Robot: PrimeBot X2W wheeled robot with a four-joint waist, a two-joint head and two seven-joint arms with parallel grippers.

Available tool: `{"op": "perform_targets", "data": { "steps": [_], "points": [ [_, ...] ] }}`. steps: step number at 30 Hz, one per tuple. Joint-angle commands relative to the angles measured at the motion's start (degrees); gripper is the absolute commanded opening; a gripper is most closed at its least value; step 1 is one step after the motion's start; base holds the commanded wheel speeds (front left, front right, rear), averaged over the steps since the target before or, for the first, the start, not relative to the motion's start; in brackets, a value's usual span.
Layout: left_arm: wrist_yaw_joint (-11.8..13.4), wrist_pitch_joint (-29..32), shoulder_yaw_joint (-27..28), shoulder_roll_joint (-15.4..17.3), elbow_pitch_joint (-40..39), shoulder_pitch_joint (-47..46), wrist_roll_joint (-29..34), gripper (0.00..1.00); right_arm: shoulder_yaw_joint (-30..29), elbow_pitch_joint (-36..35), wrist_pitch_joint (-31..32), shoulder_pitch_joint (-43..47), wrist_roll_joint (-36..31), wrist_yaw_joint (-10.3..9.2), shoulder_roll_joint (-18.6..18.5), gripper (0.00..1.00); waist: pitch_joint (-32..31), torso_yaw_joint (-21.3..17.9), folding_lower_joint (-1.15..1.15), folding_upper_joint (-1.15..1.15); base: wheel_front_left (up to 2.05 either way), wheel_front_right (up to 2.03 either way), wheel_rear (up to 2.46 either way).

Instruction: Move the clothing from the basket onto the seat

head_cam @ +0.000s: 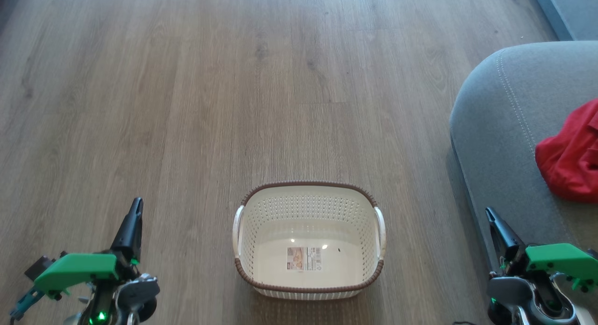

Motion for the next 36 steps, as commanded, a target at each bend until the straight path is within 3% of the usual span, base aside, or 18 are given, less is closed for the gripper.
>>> {"op": "perform_targets", "data": {
  "steps": [1, 36],
  "points": [
    [-0.4, 0.2, 2.1, 0.5, -2.1, -3.2, -0.2, 0.0, 1.0, -2.4, 0.4, -3.0, 0.4, 0.41, -0.4, 0.0, 0.0, 0.0, 0.0, 0.0, 0.0, 0.0, 0.0],
    [-0.4, 0.2, 2.1, 0.5, -2.1, -3.2, -0.2, 0.0, 1.0, -2.4, 0.4, -3.0, 0.4, 0.41, -0.4, 0.0, 0.0, 0.0, 0.0, 0.0, 0.0, 0.0, 0.0]
  ]
}}
